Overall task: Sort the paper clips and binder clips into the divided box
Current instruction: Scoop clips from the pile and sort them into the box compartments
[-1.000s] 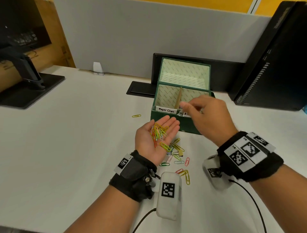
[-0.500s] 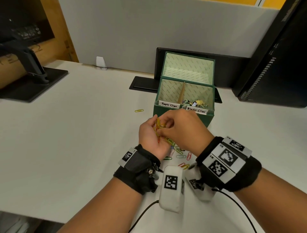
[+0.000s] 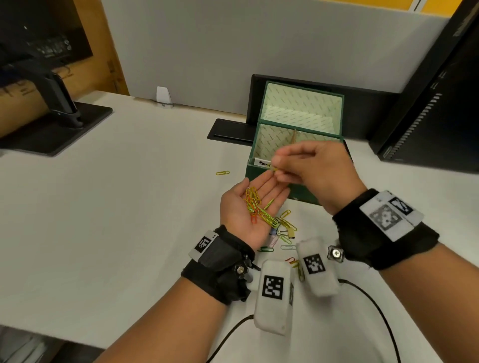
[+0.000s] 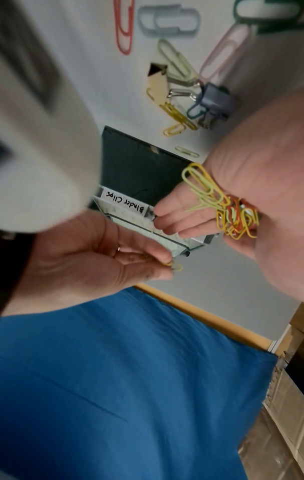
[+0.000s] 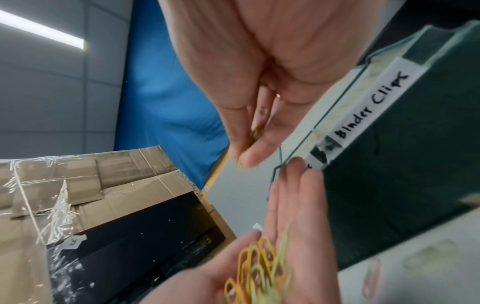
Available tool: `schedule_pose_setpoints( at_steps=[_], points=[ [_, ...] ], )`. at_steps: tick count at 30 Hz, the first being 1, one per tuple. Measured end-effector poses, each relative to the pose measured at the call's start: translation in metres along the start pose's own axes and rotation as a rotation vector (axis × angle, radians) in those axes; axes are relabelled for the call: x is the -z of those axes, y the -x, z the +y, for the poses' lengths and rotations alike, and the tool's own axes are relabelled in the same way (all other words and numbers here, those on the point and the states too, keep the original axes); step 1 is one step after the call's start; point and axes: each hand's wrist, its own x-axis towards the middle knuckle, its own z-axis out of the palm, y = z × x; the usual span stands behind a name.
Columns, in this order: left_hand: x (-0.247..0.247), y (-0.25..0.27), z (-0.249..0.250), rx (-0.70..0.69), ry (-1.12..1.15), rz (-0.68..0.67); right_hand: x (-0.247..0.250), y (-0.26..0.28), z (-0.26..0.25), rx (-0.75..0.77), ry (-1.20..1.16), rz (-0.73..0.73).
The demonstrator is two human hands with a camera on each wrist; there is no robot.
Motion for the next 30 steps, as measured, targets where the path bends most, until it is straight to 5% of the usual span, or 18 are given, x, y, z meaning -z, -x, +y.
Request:
schedule_pose_setpoints(
  at_steps=[4, 7, 11, 16, 20, 30],
  points=[
    [-0.003, 0.002, 0.001, -0.014, -0.043, 0.038, 0.000, -0.026, -0.015, 0.168, 0.050, 0.148],
    [-0.001, 0.001, 0.002, -0.005, -0.023, 0.041, -0.004, -0.044, -0.017, 0.280, 0.299, 0.182],
    [-0.001, 0.001, 0.002, 0.004, -0.006, 0.044, -0.008, -0.050, -0.004, 0.207, 0.935, -0.130],
    [0.000, -0.001, 0.005, -0.020, -0.008, 0.022, -0.009, -0.022, -0.012, 0.380, 0.915, -0.107],
    [0.002, 0.000, 0.007, -0.021, -0.011, 0.002, -0.006, 0.015, -0.019, 0.306, 0.931, -0.355],
    [0.002, 0.000, 0.005, -0.028, -0.076, 0.049, -0.019, 0.033, -0.005, 0.227, 1.296, -0.394]
  ],
)
